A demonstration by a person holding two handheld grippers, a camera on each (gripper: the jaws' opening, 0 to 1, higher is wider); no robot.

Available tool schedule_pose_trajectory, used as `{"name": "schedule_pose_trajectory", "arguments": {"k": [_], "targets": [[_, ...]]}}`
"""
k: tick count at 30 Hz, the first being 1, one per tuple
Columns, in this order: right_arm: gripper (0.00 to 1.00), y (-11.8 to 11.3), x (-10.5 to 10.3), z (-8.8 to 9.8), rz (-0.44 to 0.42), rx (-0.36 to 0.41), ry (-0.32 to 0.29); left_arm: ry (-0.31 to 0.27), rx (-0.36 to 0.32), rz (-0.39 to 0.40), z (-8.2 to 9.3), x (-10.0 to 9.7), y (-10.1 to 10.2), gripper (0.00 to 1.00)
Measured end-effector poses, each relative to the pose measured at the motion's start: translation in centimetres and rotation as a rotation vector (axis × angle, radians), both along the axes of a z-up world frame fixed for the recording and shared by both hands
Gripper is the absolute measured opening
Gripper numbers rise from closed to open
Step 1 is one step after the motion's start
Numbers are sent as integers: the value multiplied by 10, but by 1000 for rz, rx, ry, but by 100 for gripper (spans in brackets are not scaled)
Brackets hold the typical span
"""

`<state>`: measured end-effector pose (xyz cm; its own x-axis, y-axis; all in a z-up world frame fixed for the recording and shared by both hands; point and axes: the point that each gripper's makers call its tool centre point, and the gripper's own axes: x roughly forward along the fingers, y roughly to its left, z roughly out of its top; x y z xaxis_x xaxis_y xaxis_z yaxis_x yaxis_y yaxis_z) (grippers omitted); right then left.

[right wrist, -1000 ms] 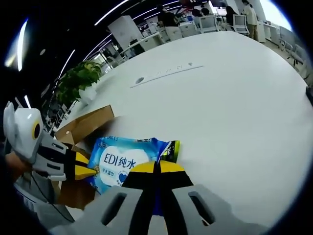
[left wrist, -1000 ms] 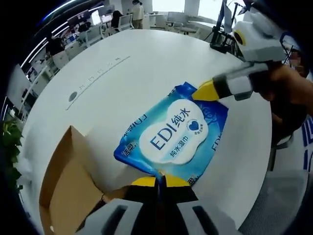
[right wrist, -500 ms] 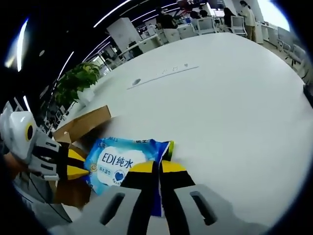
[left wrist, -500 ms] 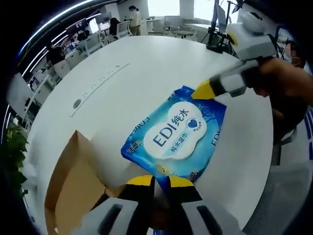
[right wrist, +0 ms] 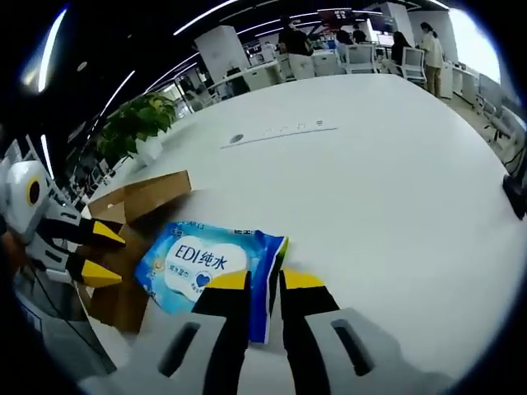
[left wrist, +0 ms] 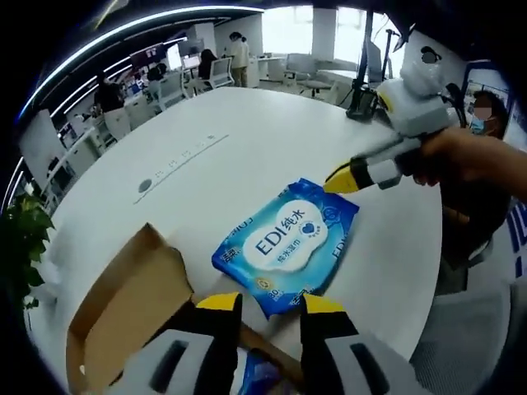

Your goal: Operate the shoe box by opening the lid, removing the specified soft item, and placing it in the target area until the item is outside and the box remains undamaged.

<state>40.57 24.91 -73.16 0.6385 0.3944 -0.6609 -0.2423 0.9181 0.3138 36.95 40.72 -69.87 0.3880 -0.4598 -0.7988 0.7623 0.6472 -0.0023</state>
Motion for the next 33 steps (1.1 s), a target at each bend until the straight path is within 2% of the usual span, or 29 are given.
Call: {"name": "schedule_pose_trajectory", "arguments": {"k": [11,19,25,28,33], "targets": [[24,5,-15,25,53,-61,-35,-3,-52,58,15,-11,33,32],[30,18,-28,42,131,-130,-46,-11,-104,96,26,-17,58,34],[35,34,-41,56,217,-167,-43,-7,-130,102,30,-24,77,35],[34,42,-44,63,255,-189,-57,8,-147,104,31,-28,86,35],[34,60,-50,73,320,-197,-64,0,-149,93,30,-32,104,34]]}}
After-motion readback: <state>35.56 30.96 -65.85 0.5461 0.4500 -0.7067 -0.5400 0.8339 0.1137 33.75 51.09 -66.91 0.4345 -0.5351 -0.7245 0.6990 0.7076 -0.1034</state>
